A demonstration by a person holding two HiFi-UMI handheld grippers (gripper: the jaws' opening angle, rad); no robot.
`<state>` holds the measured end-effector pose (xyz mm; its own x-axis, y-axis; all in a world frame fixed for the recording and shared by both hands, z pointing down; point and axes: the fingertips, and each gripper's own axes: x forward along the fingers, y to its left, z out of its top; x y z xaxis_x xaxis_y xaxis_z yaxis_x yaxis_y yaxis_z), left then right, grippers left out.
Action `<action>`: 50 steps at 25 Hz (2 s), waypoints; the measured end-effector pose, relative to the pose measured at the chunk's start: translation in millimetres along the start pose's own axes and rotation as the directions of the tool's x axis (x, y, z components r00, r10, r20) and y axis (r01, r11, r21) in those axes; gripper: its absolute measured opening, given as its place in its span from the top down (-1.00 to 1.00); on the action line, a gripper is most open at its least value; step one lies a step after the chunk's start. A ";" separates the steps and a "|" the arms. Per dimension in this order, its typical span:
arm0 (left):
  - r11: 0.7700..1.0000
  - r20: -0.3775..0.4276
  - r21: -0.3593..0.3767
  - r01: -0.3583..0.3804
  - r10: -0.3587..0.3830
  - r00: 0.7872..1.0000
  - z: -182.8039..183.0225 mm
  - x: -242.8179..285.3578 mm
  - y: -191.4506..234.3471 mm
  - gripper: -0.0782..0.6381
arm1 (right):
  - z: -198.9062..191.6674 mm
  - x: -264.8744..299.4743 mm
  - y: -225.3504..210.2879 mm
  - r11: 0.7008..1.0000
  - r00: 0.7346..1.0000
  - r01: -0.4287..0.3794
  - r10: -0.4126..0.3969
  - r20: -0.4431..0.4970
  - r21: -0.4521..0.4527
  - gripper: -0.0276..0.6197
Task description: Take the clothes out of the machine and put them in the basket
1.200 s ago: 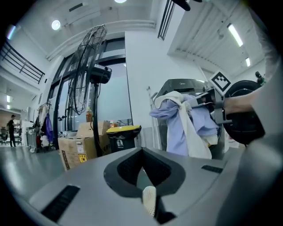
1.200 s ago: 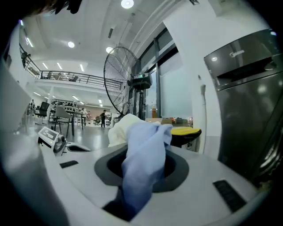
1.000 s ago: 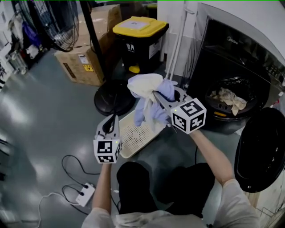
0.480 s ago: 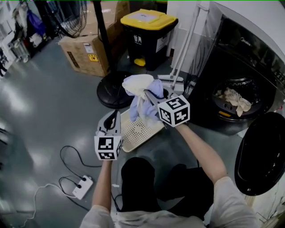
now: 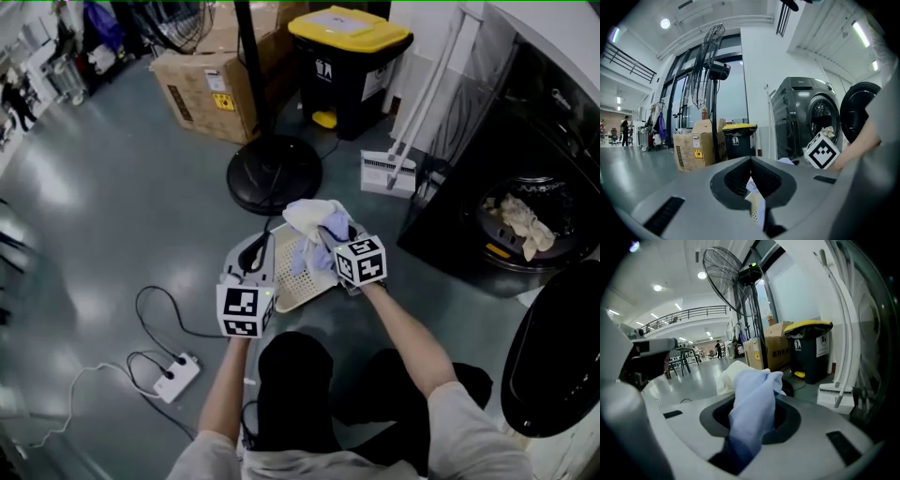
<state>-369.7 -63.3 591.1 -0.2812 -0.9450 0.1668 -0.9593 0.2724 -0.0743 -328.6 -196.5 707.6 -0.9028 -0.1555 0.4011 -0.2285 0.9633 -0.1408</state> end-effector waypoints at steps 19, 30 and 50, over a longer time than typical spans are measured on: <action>1.000 -0.043 -0.007 0.002 -0.002 0.999 -19.7 3.0 2.1 0.73 | -106.6 39.9 6.7 0.998 0.985 -0.029 0.018 -0.174 -0.060 -0.05; 1.000 -0.048 -0.017 0.025 -0.026 0.999 -16.5 7.4 -11.9 0.73 | -61.2 11.5 -20.2 0.994 0.995 0.009 -0.019 -0.098 -0.107 0.02; 0.993 0.011 -0.005 0.117 -0.117 0.993 15.3 42.9 -47.1 0.73 | 92.9 -107.8 -121.0 0.952 0.980 0.191 -0.172 0.099 -0.239 0.84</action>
<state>-336.2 -119.5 586.8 -0.1667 -0.9724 0.1631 -0.9858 0.1606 -0.0496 -237.5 -316.7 597.3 -0.8816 -0.3395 0.3280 -0.3027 0.9397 0.1590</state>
